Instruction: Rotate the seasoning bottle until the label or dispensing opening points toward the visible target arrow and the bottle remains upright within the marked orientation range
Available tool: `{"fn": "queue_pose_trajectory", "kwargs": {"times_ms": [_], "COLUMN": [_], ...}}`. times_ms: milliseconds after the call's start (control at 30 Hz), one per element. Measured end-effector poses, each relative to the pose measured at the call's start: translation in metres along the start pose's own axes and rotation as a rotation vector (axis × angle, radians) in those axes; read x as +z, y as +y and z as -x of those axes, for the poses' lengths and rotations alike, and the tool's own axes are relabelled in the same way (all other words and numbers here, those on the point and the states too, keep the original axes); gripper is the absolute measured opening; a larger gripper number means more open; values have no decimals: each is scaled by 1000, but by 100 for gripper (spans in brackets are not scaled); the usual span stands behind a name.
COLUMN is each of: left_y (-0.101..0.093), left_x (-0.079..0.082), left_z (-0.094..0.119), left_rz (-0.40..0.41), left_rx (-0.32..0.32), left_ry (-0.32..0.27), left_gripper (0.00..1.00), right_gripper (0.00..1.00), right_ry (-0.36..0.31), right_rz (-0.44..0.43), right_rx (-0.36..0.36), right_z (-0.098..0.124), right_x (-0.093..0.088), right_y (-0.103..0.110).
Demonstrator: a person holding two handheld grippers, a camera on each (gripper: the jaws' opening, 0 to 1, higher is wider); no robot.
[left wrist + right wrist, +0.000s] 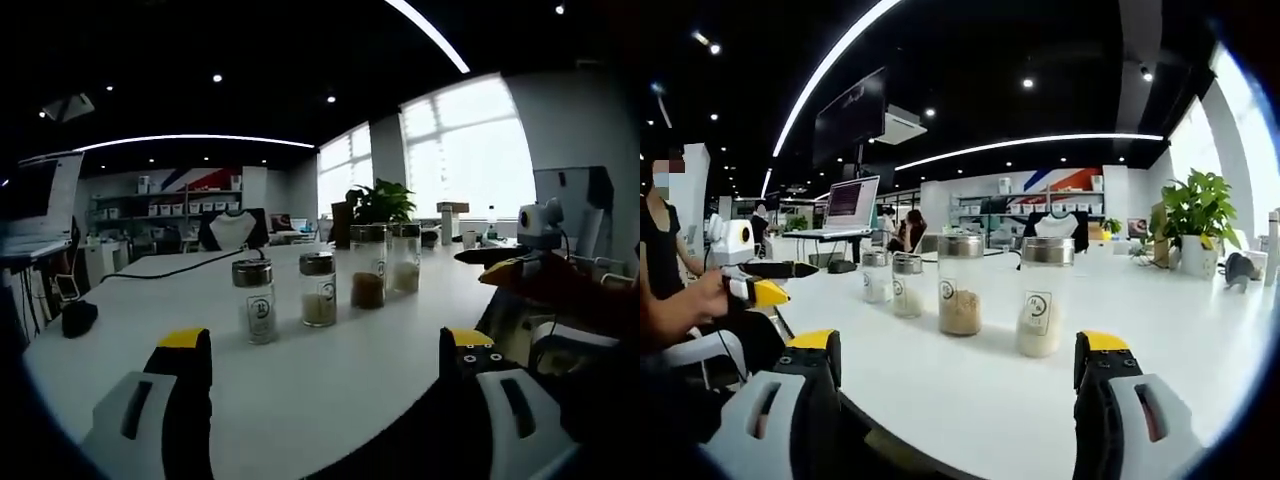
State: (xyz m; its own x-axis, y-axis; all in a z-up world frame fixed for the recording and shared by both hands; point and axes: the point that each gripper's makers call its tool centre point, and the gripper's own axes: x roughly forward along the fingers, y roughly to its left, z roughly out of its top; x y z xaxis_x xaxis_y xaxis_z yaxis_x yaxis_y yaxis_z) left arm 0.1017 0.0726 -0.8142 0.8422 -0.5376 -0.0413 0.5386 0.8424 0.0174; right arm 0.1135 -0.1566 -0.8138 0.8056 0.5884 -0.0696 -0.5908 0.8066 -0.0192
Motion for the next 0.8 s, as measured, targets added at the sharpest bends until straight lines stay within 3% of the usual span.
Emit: {"fn": "queue_pose_trajectory", "kwargs": {"times_ms": [133, 367, 633, 800], "left_y": [-13, -29, -27, -21], "left_x": [-2, 1, -2, 0], "left_z": [5, 8, 8, 8], "left_rz": [-5, -3, 6, 6], "left_rx": [2, 13, 29, 36], "left_ry": [11, 10, 2, -3], "left_gripper": [100, 100, 100, 100], "right_gripper": [99, 99, 99, 99], "right_ry": [20, -7, 10, 7], "right_rz": [1, -27, 38, 36], "right_rx": [-3, -23, -20, -17], "right_z": [14, 26, 21, 19], "right_x": [-9, -5, -11, -12], "right_y": [2, -5, -2, -2]}}
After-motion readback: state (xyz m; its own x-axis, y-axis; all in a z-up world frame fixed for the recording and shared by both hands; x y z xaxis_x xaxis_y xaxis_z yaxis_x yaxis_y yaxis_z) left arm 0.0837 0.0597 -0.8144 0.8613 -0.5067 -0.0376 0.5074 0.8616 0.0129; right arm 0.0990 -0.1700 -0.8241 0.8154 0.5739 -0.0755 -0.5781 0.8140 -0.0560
